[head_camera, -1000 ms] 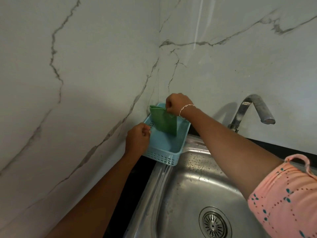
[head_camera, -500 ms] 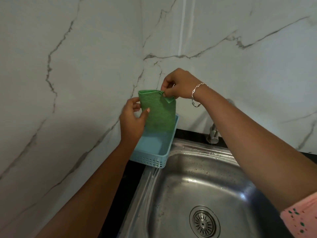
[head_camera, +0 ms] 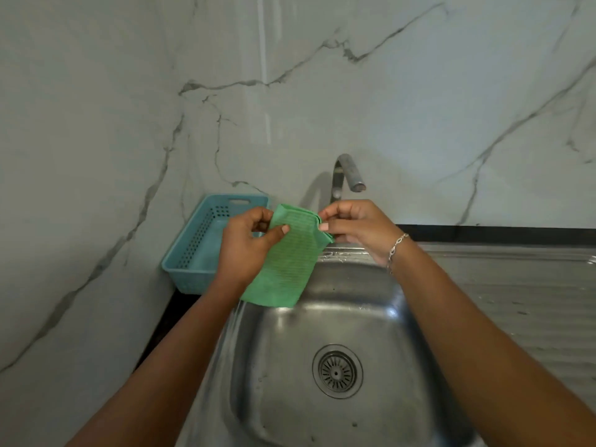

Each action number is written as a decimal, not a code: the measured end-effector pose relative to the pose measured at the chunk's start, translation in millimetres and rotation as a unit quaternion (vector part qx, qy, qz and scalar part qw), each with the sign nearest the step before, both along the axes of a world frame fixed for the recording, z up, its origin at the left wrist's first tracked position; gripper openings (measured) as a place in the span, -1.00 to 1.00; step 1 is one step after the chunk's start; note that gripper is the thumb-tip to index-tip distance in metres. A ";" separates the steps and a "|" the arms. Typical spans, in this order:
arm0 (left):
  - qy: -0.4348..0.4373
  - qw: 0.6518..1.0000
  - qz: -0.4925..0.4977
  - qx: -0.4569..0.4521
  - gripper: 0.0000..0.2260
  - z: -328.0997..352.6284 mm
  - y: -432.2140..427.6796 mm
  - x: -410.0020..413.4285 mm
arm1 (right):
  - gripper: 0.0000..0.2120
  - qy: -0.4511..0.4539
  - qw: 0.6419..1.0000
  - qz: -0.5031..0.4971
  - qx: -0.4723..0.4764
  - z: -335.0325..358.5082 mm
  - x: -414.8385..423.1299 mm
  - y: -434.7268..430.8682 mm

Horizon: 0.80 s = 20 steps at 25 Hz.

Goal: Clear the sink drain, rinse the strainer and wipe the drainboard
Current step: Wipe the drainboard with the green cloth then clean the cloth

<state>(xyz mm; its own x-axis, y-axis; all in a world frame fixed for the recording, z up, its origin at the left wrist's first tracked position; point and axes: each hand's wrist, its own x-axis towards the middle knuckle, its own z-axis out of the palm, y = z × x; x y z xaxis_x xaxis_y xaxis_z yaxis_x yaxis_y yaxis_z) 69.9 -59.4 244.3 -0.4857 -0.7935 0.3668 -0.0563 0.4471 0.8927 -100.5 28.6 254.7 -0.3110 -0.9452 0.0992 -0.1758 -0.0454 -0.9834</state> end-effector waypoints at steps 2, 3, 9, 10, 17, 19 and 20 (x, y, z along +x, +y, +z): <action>-0.011 1.000 -0.021 0.017 -0.97 -2.1 15.8 -14.1 | -0.85 -0.128 0.991 -0.001 -0.040 -25.3 -11.8 25.3; -0.008 0.999 -0.032 0.036 -0.94 -2.6 18.2 -13.7 | -0.81 -0.184 0.981 0.013 -0.056 -38.7 -10.1 29.5; 0.025 0.981 -0.085 0.175 -0.86 -25.0 59.9 -63.3 | -0.73 -0.209 0.977 0.002 0.048 -103.3 -30.9 83.0; 0.024 0.978 -0.079 0.189 -0.85 -30.7 64.8 -70.3 | -0.76 -0.210 0.976 -0.007 0.060 -108.5 -34.6 90.3; -0.018 0.960 -0.048 0.275 -0.94 -70.9 95.5 -125.5 | -0.75 -0.250 0.961 -0.064 0.097 -110.7 -73.0 143.0; -0.068 0.971 -0.039 0.226 -0.94 -81.5 105.8 -143.8 | -0.68 -0.264 0.955 -0.083 0.112 -104.0 -88.7 160.4; -0.126 0.980 -0.014 0.156 -0.91 -87.0 109.4 -150.7 | -0.67 -0.264 0.953 -0.090 0.120 -99.5 -96.9 169.3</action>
<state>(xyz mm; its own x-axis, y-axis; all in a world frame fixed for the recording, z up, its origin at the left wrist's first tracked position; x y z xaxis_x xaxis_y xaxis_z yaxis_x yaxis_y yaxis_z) -80.9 50.0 157.3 -0.5527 -0.8330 -0.0267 -0.2843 0.1583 0.9456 -197.4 197.9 155.3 -0.4163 -0.8477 -0.3288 0.3634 0.1763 -0.9148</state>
